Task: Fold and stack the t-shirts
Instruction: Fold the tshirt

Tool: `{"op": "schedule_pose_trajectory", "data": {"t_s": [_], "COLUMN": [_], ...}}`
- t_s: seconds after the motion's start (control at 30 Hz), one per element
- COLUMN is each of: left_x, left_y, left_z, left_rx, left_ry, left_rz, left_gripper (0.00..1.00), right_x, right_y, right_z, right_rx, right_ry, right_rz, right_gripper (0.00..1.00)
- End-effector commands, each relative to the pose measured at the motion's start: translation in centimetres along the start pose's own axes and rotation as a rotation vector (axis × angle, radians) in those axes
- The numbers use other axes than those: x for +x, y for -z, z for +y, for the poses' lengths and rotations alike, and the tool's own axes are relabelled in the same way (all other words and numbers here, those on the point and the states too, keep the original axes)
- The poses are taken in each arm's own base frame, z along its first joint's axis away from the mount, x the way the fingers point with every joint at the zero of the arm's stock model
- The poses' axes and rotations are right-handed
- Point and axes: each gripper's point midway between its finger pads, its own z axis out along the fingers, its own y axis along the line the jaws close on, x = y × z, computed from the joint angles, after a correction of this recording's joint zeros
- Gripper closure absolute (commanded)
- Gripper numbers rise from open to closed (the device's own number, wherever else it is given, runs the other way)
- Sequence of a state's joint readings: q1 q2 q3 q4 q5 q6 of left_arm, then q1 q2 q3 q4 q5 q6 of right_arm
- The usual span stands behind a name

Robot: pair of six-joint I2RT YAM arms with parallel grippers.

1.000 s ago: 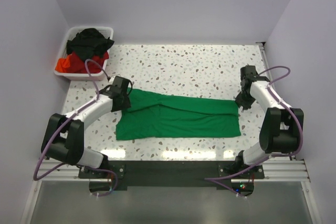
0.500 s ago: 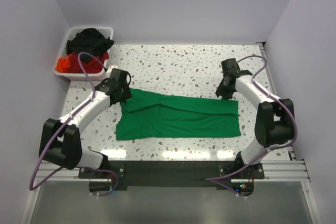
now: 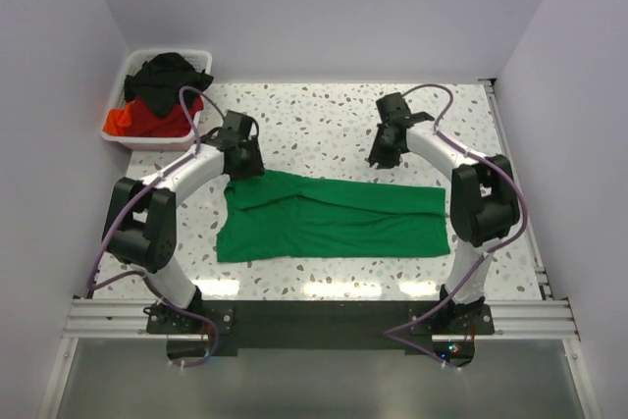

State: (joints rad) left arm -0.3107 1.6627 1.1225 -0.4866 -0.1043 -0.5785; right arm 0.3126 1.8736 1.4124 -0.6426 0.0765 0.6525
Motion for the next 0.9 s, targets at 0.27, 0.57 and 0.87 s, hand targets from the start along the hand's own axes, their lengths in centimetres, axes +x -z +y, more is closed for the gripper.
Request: {"op": "schedule_pose_trajectory", "data": {"t_s": [0.27, 0.57, 0.87], "left_x": [-2.2, -0.6, 1.1], "left_y": [-0.2, -0.9, -1.9], "left_z": [-5.6, -7.6, -8.8], "left_rx": [0.235, 0.286, 0.279], "left_ry": [-0.102, -0.188, -0.226], "left_rz": [0.022, 0.087, 0.127], "left_gripper": [0.51, 0.52, 0.52], "right_x": [1.2, 2.3, 3.1], "right_y": [0.6, 0.1, -0.2], "right_z": [12.0, 14.3, 12.7], "right_rx": [-0.238, -0.275, -0.227], "right_ry": [0.269, 0.325, 0.314], "right_rz": [0.037, 0.05, 0.058], "right_gripper": [0.74, 0.74, 0.74]}}
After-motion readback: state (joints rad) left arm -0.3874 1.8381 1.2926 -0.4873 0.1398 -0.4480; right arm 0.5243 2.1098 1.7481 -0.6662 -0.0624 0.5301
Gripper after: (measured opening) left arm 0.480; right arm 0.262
